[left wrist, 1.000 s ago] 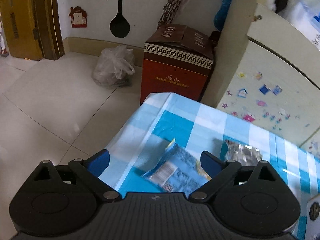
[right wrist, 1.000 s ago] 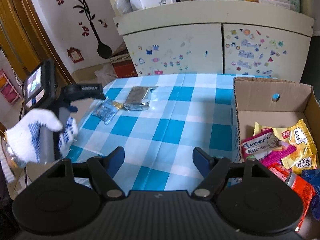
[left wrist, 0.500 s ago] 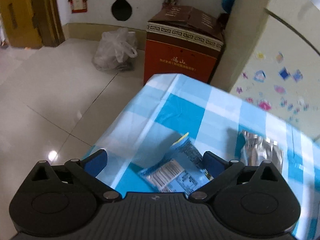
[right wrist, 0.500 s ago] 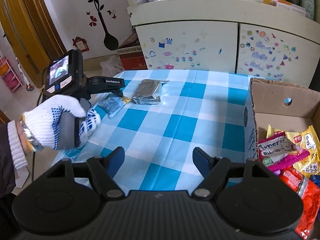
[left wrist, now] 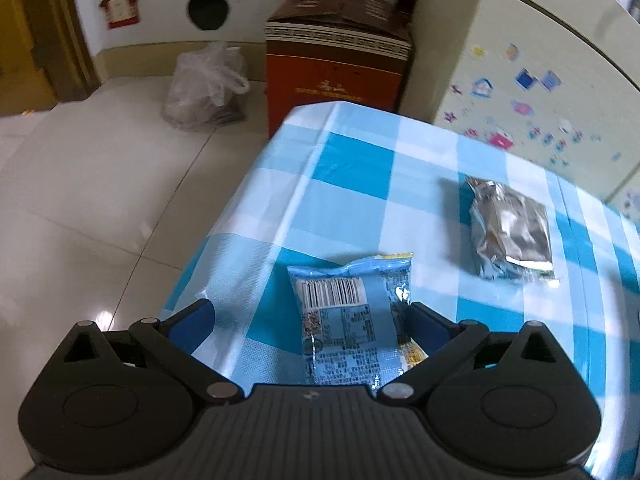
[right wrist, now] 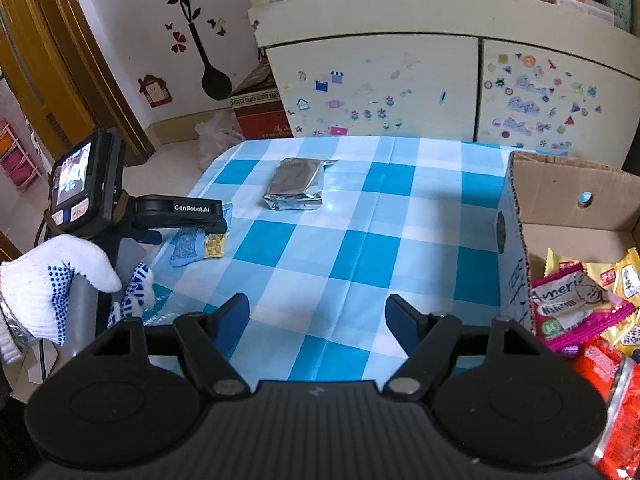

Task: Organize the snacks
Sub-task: 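Grasp the blue wafer packet with the left tool while the right grasps the silver foil packet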

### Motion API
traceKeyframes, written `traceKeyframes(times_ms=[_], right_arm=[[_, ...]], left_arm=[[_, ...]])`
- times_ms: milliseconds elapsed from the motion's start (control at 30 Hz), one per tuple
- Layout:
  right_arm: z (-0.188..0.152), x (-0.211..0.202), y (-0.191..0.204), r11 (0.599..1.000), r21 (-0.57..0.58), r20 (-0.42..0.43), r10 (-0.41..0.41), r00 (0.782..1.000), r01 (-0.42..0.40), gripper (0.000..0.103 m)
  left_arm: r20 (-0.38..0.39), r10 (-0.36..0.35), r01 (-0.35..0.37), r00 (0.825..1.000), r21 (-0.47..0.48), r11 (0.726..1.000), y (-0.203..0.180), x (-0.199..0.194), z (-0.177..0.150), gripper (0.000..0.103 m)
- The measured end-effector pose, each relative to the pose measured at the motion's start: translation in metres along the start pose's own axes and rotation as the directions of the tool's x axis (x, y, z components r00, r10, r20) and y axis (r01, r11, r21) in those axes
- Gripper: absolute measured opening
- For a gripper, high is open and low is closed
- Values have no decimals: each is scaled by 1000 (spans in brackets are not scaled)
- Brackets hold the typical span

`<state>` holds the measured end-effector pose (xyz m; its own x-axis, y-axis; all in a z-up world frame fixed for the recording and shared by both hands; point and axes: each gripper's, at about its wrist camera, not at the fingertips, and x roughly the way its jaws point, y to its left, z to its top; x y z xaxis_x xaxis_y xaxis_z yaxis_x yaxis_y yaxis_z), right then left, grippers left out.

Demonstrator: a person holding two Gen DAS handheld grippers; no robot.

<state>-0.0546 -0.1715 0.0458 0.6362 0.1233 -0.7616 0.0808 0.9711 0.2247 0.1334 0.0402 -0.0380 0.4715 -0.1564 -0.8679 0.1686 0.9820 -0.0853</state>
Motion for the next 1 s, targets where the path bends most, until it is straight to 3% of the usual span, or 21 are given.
traceKeyframes(times_ms=[167, 600, 1000], right_arm=[[7, 12, 2, 999, 52, -5, 7, 1000, -7, 76], [56, 88, 32, 998, 43, -14, -42, 999, 42, 76], [87, 148, 37, 991, 77, -15, -105, 994, 106, 75]], left_arm=[[15, -15, 13, 1000, 72, 997, -3, -1, -7, 103], [-39, -61, 66, 997, 123, 990, 0, -1, -5, 103], [-15, -87, 88, 996, 144, 986, 3, -1, -8, 103]])
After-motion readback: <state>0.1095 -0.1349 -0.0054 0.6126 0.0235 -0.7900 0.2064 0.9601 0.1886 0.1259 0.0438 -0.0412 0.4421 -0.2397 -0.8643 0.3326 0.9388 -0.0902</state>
